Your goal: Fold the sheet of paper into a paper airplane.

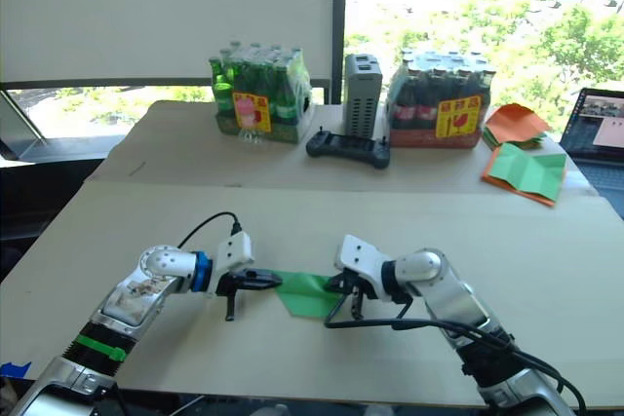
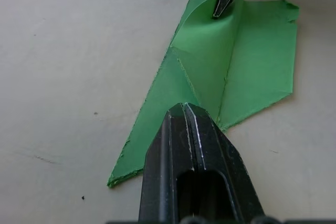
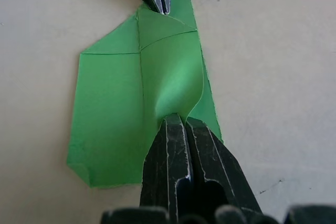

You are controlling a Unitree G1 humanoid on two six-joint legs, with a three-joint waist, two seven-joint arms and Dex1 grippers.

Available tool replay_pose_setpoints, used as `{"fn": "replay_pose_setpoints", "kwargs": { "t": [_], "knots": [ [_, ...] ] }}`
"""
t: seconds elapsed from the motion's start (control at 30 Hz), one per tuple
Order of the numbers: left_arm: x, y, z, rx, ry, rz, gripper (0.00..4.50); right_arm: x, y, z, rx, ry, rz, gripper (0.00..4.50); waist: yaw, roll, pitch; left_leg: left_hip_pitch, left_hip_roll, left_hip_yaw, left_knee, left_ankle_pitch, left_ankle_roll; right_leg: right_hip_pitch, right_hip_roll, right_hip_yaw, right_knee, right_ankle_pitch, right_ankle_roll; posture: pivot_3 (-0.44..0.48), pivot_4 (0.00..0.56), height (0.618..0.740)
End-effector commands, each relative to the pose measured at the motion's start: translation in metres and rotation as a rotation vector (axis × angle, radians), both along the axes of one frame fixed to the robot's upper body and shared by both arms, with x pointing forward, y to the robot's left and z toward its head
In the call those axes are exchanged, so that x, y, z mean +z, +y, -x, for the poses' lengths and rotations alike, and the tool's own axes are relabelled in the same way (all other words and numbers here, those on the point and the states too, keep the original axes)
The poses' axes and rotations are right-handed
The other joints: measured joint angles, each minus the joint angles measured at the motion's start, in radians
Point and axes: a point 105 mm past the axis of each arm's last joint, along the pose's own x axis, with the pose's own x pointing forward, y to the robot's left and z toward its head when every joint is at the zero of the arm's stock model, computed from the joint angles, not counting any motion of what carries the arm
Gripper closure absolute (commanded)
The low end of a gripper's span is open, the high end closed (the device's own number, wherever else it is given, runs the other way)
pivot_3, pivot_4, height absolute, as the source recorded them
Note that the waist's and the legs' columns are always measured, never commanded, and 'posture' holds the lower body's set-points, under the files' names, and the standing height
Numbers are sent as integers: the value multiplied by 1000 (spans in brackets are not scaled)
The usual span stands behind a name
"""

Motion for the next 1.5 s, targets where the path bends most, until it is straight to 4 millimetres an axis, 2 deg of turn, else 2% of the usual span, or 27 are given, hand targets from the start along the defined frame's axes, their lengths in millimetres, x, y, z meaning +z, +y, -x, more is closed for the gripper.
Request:
{"fn": "replay_pose_setpoints", "kwargs": {
  "t": [0.03,0.27,0.4,0.67,0.9,1.0,1.13,1.27,1.4,1.5],
  "knots": [
    [28,-5,3,-39,-53,52,4500,-12,-3,1,-10,30,36,4460,-1,0,0,0,0,0,0,0,0,0,0,0,0,0,0,0,150,675],
    [37,-14,12,-83,-29,102,4500,-15,-3,2,-13,35,46,4460,-4,0,0,0,0,0,0,0,0,0,0,0,0,0,0,0,150,675],
    [24,-17,6,-64,-26,70,4500,-14,-1,2,-12,34,40,4460,-4,0,0,0,0,0,0,0,0,1,0,0,0,0,0,0,150,675],
    [12,-28,-1,-78,-18,58,4500,-8,2,3,-6,29,24,4460,-6,0,0,1,0,0,0,0,0,1,0,0,0,0,0,0,150,675],
    [0,-24,-2,-69,0,17,4500,-4,4,2,-12,26,8,4460,-6,0,0,1,0,0,0,0,0,1,0,0,0,0,0,0,150,675],
    [-4,-22,-2,-58,9,7,4500,6,8,1,-21,8,-43,3631,-6,0,0,1,0,0,0,0,0,1,0,0,0,0,0,0,150,675],
    [-5,-21,-2,-56,12,2,4500,19,13,-1,-26,-24,-93,2222,-6,0,0,0,0,0,0,0,0,0,0,0,0,0,0,0,150,675],
    [-7,-22,0,-63,14,-3,4500,47,18,-8,-46,-91,-197,897,-5,0,0,0,0,0,0,0,0,0,0,0,0,0,0,0,150,675],
    [-7,-22,2,-67,15,-3,4500,70,26,-6,-47,-117,-302,897,-5,0,0,0,0,0,0,0,0,0,0,0,0,0,0,0,150,675],
    [-9,-21,2,-65,18,-9,4500,74,31,-1,-31,-152,-308,897,-5,0,0,0,0,-1,0,0,0,0,0,0,0,0,0,0,150,675]
  ]
}}
